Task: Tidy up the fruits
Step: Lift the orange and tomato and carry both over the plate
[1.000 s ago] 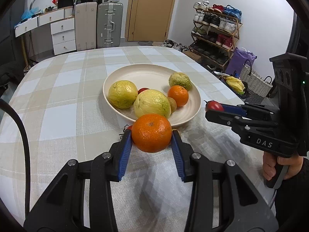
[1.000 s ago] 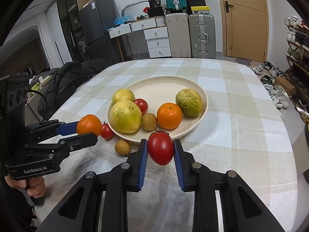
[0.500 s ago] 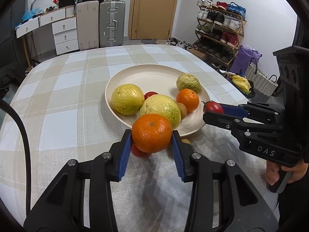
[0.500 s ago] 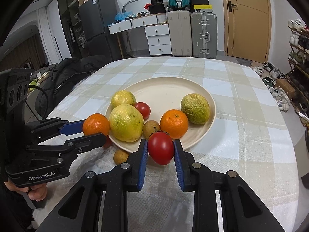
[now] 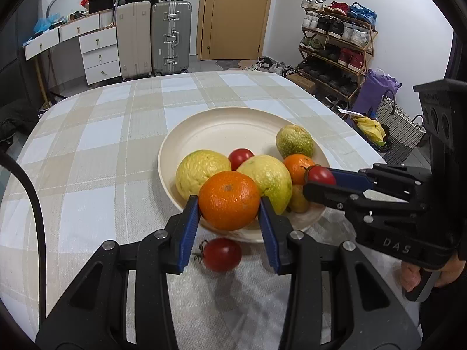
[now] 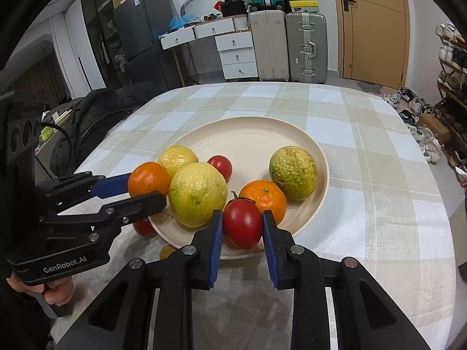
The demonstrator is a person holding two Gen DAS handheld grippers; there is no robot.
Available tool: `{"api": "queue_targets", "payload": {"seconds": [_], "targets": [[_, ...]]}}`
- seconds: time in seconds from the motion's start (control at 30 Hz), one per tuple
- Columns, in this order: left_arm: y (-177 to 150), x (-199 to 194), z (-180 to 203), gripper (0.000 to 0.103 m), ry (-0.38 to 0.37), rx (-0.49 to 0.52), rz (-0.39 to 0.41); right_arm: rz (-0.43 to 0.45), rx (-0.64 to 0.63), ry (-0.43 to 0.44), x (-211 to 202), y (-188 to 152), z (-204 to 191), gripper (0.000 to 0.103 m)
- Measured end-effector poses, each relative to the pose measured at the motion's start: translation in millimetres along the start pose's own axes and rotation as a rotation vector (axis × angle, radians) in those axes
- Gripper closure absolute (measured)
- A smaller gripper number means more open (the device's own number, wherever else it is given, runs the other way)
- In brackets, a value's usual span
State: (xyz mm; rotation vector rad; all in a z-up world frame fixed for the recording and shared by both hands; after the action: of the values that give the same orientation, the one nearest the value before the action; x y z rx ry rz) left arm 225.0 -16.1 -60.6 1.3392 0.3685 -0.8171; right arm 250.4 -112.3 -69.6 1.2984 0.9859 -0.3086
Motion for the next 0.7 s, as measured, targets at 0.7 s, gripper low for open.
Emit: {"api": "queue_targets", "payload": {"seconds": [0.7], "targets": [[39, 23, -9, 0.066, 0.02, 0.025, 0.024, 0.039, 0.064, -0.022, 16, 32, 13, 0.076]]}}
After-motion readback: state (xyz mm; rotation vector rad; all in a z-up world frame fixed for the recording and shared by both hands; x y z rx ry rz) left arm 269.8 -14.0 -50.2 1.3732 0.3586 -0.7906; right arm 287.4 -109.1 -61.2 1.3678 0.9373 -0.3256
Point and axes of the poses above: each gripper's, at about its wrist camera, not at the fingertips, and x roughly the way its jaws point, z to its right, y to its top, the point moved 3 cm from there along x, roughly the way its jaws point, and after that the axes turned 8 degrees about -y, right-handed, at the moved point
